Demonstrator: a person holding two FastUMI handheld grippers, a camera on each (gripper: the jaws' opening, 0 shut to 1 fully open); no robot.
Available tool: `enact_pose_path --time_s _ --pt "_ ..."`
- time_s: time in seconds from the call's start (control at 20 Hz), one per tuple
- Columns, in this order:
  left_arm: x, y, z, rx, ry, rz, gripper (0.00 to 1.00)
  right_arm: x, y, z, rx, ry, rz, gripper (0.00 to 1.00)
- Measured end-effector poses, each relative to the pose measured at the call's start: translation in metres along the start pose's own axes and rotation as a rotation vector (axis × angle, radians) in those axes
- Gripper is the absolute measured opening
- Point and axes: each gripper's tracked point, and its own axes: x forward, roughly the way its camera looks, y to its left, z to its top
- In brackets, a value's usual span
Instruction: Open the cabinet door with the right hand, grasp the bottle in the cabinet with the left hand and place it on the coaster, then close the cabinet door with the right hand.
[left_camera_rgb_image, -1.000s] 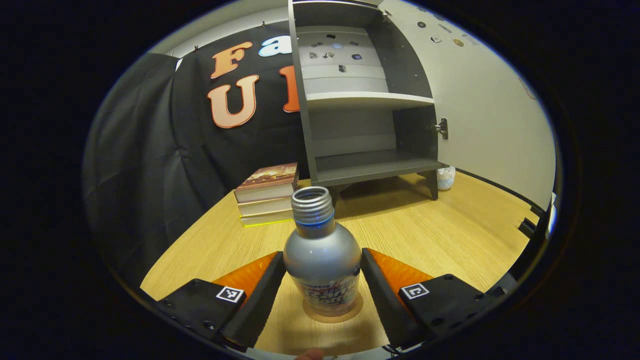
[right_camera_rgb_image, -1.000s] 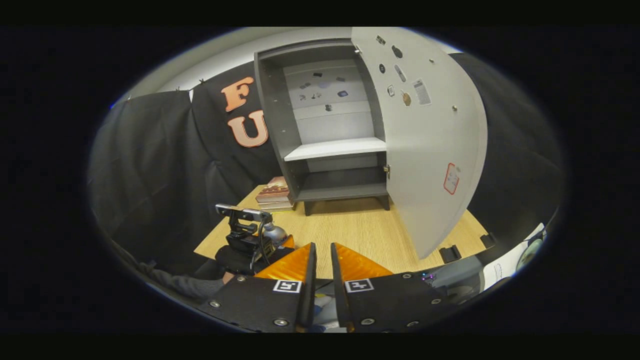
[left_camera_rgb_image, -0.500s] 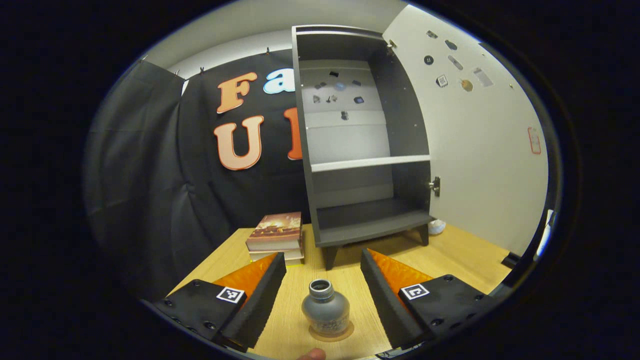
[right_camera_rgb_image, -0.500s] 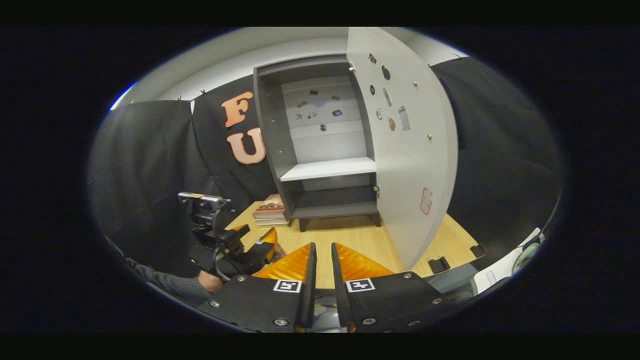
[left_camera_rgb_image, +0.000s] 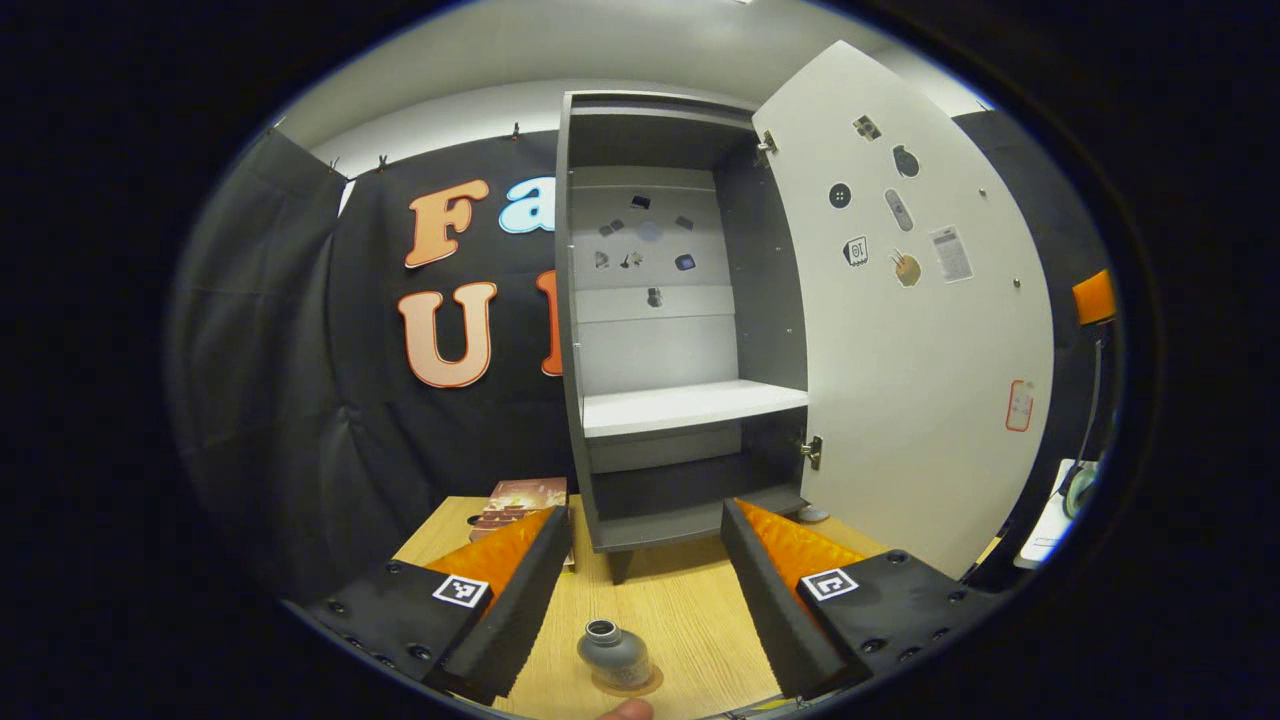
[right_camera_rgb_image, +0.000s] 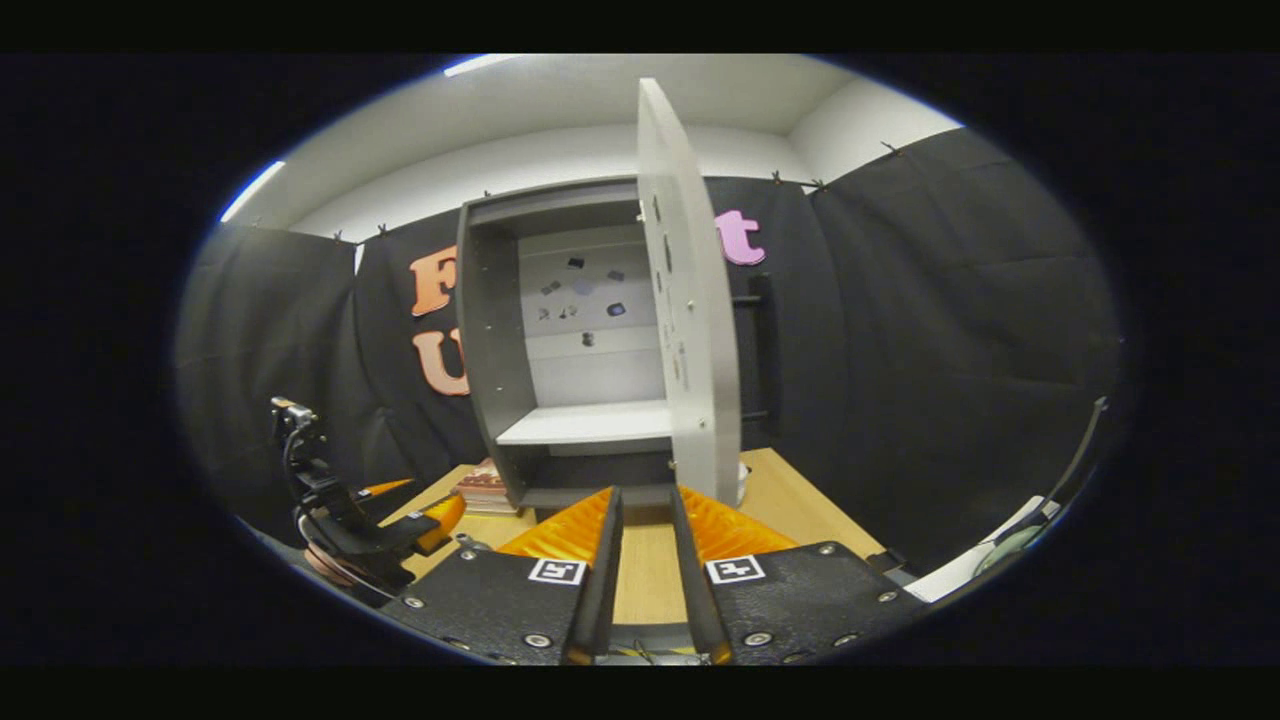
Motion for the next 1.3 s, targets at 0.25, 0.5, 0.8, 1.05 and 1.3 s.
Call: enact_pose_path --time_s 0.25,0.5,0.8,1.05,1.3 --pt "0.004 -0.001 0.017 0.014 -0.009 -0.006 0.98 0.011 -0.057 0.027 -0.026 -0.050 -0.071 0.43" --pt "0.004 0.003 0.024 0.040 -0.008 0.007 0.98 0.041 -0.081 0.025 0.013 -0.039 -0.067 0.47" --pt "0.005 0.011 0.015 0.063 0.013 0.015 0.98 0.049 -0.071 0.023 0.008 -0.070 -0.046 0.50" --pt "0.010 0.009 0.018 0.057 0.017 0.011 0.98 0.048 -0.052 0.022 -0.024 -0.062 -0.015 0.49" --pt "0.010 0.017 0.033 0.046 -0.008 0.015 0.98 0.052 -0.013 0.017 -0.025 -0.054 0.051 0.49"
